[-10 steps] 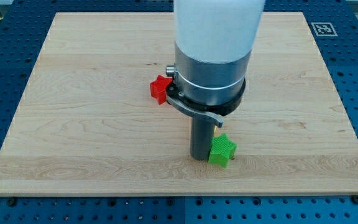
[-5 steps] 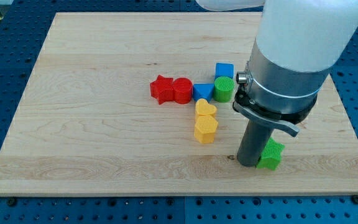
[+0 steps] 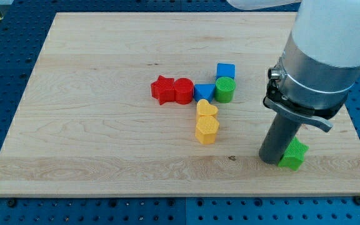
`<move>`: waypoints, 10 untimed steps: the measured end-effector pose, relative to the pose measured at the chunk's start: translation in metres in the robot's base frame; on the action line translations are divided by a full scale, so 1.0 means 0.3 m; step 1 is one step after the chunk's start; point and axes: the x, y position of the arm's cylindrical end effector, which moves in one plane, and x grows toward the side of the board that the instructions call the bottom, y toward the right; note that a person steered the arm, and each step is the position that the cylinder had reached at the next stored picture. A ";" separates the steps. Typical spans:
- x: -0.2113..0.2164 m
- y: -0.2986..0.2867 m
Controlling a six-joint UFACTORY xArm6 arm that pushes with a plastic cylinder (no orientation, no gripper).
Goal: Move the green star to the bottom right of the board
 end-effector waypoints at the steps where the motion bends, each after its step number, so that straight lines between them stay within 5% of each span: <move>1: -0.002 0.021; 10: -0.045 0.166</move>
